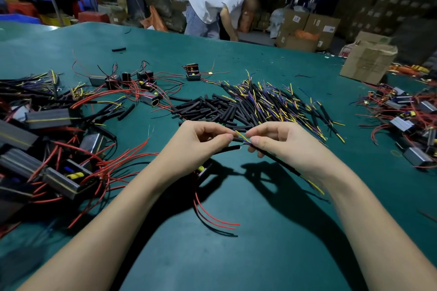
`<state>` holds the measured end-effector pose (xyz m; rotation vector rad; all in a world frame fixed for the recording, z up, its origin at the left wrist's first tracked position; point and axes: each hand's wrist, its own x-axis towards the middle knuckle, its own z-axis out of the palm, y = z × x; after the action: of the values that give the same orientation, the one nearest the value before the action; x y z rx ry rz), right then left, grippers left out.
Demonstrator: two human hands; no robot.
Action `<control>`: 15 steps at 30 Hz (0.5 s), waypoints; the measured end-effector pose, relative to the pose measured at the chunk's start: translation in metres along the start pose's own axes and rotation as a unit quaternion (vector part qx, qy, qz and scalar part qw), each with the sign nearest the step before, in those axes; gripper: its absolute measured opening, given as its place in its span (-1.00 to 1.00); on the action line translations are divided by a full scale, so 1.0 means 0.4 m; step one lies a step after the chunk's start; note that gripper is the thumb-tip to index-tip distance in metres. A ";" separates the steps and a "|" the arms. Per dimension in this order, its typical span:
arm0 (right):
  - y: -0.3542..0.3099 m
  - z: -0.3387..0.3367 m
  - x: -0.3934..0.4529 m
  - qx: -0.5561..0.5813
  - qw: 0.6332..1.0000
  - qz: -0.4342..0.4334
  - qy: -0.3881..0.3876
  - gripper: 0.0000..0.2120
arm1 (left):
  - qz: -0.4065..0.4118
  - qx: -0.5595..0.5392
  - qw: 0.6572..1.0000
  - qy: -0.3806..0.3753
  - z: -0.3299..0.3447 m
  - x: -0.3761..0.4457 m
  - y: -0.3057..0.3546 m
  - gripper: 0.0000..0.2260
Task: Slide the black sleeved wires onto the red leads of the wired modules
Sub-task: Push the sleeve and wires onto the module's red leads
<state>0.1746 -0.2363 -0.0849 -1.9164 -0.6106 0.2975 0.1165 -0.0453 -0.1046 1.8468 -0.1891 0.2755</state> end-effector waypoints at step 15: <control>-0.011 0.004 -0.002 -0.002 0.996 -0.092 0.005 -0.83 | -0.044 0.045 0.998 0.015 -0.031 0.010 0.023 -0.78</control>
<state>0.1720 -0.2340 -0.0819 -1.8492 -0.7757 0.1696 0.1168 -0.0361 -0.0918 1.9343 -0.0762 0.2532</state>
